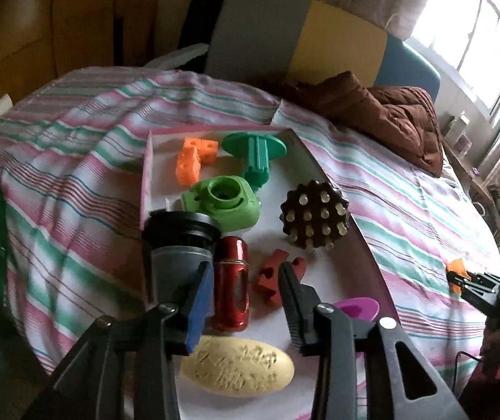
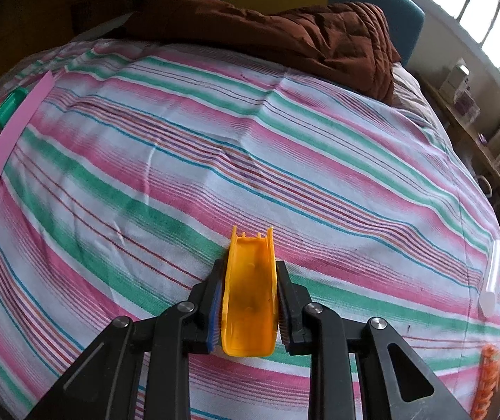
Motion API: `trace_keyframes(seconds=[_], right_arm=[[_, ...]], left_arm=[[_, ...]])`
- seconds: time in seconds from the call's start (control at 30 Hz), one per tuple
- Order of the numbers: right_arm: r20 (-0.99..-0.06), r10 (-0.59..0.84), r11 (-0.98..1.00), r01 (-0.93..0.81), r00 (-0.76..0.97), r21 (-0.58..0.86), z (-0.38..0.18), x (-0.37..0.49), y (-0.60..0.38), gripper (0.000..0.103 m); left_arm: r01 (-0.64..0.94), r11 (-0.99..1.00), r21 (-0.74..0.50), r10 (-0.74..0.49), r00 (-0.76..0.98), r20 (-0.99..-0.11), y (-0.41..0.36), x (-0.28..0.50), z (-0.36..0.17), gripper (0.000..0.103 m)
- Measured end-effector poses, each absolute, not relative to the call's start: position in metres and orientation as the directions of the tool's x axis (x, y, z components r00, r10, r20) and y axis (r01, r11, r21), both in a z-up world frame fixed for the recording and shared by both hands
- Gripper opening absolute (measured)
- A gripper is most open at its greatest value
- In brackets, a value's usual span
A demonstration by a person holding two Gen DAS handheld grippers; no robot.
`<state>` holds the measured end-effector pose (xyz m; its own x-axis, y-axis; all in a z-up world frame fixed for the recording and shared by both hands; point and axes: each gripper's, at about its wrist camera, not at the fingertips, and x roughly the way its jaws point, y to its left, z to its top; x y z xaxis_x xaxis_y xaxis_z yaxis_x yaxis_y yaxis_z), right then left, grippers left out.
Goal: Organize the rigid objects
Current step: 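Carry the orange scoop into the tray and open the right tool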
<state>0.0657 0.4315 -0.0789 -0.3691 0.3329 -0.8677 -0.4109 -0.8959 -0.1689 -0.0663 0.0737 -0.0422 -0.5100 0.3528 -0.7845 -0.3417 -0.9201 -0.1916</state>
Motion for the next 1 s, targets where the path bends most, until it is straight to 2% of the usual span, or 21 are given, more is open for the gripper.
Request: trace_keyframes(seconds=[0.2,0.43,0.63,0.8,1.0], right_arm=[[-0.838,0.251,-0.929,-0.362,-0.484,-0.070,-0.042,0.049,0.393,0.026],[-0.751,-0.004,-0.991,-0.097,-0.660,0.091,0.006,-0.006,0.285,0.026],[-0.767,-0.134,-0.990,0.058,-0.628,0.125,-0.008,-0.053,0.208,0.026],[-0.818,-0.124,-0.992,0.079,-0.561,0.097,-0.041,-0.079,0.182,0.027],[-0.830,-0.105,-0.994,0.077,-0.548,0.075,-0.053,-0.073,0.178,0.029]], left_arm=[[-0.336,-0.928,-0.159,0.334,-0.566,-0.754,0.060,-0.054,-0.025,0.040],[-0.269,-0.960,-0.080,0.246,-0.670,-0.700,0.044,-0.036,-0.004,0.040],[-0.173,-0.985,-0.027,0.143,-0.701,-0.698,0.025,-0.032,-0.001,0.040],[-0.141,-0.990,-0.009,0.108,-0.711,-0.695,0.017,-0.030,-0.002,0.040],[-0.110,-0.994,0.017,0.069,-0.729,-0.681,0.013,-0.026,0.000,0.041]])
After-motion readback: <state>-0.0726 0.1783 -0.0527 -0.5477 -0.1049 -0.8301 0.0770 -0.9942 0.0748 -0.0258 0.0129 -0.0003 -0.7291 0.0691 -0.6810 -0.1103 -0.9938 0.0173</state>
